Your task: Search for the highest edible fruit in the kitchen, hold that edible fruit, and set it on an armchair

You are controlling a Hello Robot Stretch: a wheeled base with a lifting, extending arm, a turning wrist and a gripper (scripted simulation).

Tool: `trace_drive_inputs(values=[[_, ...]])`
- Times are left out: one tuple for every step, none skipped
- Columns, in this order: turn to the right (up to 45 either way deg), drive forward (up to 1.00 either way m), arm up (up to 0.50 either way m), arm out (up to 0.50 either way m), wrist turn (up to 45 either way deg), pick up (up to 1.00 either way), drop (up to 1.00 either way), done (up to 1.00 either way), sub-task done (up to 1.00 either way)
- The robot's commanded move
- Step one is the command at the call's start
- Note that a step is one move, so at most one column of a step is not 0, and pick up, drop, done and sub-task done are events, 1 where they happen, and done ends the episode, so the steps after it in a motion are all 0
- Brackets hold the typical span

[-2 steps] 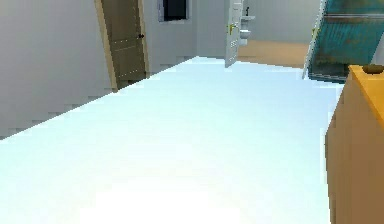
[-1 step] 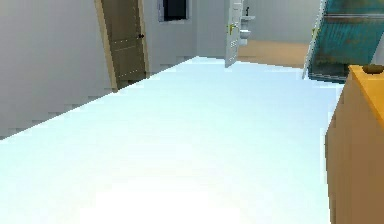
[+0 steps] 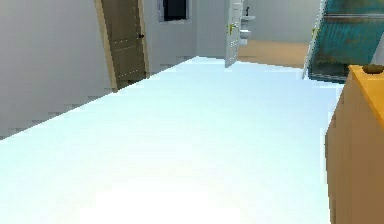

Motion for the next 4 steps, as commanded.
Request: trace_drive_inputs(values=[[-45.0,0.00,0.00,0.00,0.0,0.00,0.00,0.00,0.00],[-15.0,0.00,0.00,0.00,0.0,0.00,0.00,0.00,0.00],[0.0,0.15,0.00,0.00,0.0,0.00,0.00,0.00,0.00],[45.0,0.00,0.00,0.00,0.0,0.00,0.00,0.00,0.00]])
